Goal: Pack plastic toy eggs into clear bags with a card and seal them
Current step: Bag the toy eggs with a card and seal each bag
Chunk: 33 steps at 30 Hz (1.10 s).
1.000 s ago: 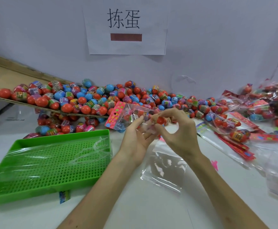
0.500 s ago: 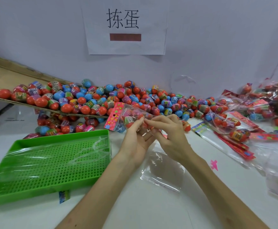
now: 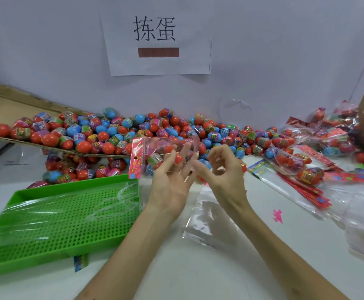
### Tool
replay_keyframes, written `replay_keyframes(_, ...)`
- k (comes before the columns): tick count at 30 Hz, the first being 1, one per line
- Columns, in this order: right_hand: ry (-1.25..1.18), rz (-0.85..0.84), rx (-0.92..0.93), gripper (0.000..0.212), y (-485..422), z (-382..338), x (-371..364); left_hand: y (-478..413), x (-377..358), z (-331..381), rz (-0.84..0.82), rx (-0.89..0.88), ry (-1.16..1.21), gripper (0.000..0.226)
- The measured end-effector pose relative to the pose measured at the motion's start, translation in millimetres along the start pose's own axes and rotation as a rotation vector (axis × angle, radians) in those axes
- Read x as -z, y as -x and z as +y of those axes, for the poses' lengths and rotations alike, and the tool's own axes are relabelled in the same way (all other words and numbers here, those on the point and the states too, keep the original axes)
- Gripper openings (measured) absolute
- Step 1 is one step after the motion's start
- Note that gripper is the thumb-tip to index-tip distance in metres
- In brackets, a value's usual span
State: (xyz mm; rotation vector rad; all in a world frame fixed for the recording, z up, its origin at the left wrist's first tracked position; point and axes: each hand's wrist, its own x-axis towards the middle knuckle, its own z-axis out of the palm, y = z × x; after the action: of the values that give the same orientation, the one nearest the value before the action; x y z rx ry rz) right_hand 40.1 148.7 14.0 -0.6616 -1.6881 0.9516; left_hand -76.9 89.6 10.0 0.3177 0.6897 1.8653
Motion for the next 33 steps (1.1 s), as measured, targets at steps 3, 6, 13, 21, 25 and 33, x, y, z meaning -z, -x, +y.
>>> replay_keyframes(3,-0.084,-0.103,-0.028,0.029,9,0,-11,-1,2,-1,-0.002,0.018,0.035,0.057)
replay_keyframes(6,-0.067,-0.160,0.032,0.021,16,1,-18,2,2,0,-0.038,0.067,0.012,0.052)
replay_keyframes(13,-0.172,-0.037,-0.012,0.011,7,-6,-8,6,-3,-2,-0.118,-0.008,-0.068,0.037)
replay_keyframes(21,-0.413,0.175,-0.085,0.007,-26,-13,35,8,-3,5,-0.191,0.055,0.068,0.070)
replay_keyframes(25,-0.436,0.160,-0.149,0.007,-35,-11,52,11,-8,2,-0.224,0.106,-0.108,0.073)
replay_keyframes(33,-0.320,0.039,-0.190,0.004,-39,-7,59,10,-9,0,-0.145,0.065,-0.452,0.060)
